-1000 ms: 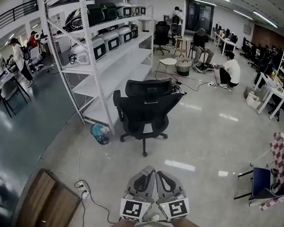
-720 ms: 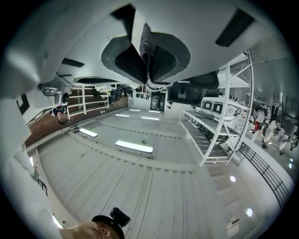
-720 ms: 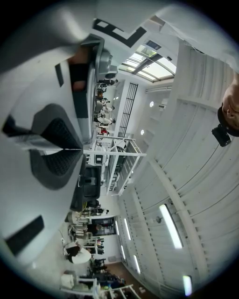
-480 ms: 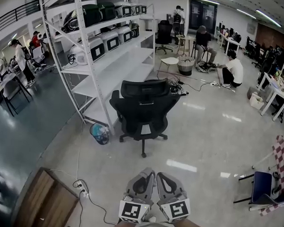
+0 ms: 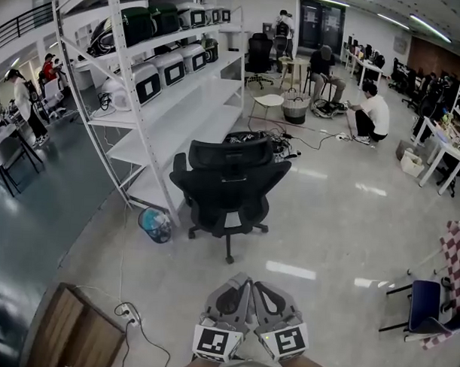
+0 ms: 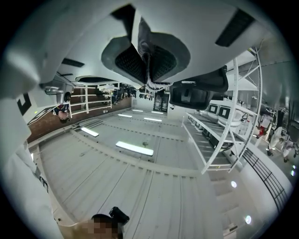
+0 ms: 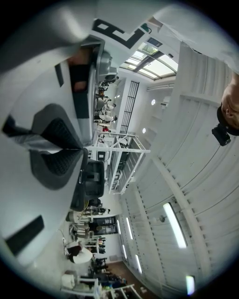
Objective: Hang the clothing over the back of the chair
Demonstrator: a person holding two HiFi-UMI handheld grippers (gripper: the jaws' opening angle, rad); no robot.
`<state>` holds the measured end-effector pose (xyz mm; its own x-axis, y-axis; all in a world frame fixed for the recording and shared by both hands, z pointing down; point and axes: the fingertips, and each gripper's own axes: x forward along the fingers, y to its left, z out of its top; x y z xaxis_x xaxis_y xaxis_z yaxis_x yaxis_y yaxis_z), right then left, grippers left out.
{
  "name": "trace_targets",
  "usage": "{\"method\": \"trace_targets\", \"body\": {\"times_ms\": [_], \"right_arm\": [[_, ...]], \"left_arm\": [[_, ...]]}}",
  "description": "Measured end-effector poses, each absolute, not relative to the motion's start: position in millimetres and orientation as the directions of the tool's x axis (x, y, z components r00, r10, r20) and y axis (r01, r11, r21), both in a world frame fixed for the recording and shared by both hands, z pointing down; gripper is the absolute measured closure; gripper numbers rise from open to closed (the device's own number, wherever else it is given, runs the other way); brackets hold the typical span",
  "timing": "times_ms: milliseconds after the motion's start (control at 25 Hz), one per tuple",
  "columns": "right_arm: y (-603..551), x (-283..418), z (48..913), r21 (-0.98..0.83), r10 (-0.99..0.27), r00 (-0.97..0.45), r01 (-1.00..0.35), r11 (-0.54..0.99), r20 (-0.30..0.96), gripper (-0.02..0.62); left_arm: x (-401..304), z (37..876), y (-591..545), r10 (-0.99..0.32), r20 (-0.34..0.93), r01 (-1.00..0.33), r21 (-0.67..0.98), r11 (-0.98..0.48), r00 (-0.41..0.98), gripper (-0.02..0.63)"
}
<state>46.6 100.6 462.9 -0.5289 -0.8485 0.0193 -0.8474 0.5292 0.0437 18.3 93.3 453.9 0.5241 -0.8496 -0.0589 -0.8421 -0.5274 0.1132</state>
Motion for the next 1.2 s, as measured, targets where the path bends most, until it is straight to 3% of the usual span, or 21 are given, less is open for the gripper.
{"method": "trace_targets", "body": {"times_ms": [520,1200], "right_arm": [[-44.5,-15.5,460.6,0.094,-0.875,-0.476,-0.871,0.483,0.086,0.58],[-123.4,-21.5,453.7,0.111,-0.912,-0.391,-0.908,0.404,0.121,0.58]], "left_arm": [[-39.3,436.2,-50.3,-0.789,-0.111,-0.779,0.123,-0.614,0.604,0.578],[-53.4,422.1,-133.4,-0.726,-0.157,-0.709,0.158,-0.687,0.669,0.578]]}}
